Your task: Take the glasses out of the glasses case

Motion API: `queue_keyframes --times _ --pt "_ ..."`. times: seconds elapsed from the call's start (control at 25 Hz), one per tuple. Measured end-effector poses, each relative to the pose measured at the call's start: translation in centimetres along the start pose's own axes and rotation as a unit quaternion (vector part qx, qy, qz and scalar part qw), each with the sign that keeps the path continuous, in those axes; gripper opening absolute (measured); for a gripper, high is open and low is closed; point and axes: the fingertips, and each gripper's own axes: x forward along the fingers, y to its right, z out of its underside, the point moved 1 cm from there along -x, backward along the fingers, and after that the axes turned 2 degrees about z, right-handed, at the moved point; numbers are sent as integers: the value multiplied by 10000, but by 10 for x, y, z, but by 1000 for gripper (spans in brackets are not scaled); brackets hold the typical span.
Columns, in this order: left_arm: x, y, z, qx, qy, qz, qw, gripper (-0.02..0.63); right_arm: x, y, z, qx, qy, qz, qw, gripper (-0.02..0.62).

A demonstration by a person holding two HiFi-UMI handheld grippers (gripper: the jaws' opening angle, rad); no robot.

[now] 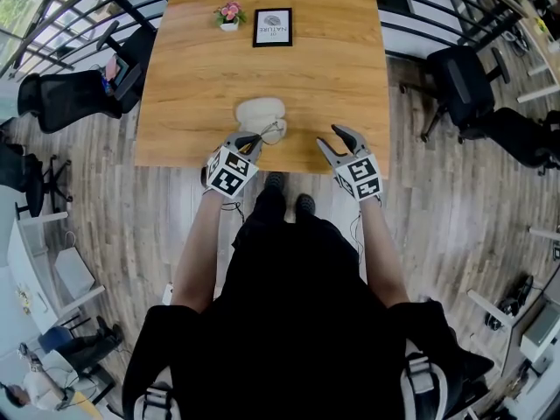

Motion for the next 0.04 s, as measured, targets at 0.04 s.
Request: queue_keyframes --times 0.04 --pt "1 -1 -1 5 -1 -2 10000 32 1 1 0 -11 8 0 10000 202"
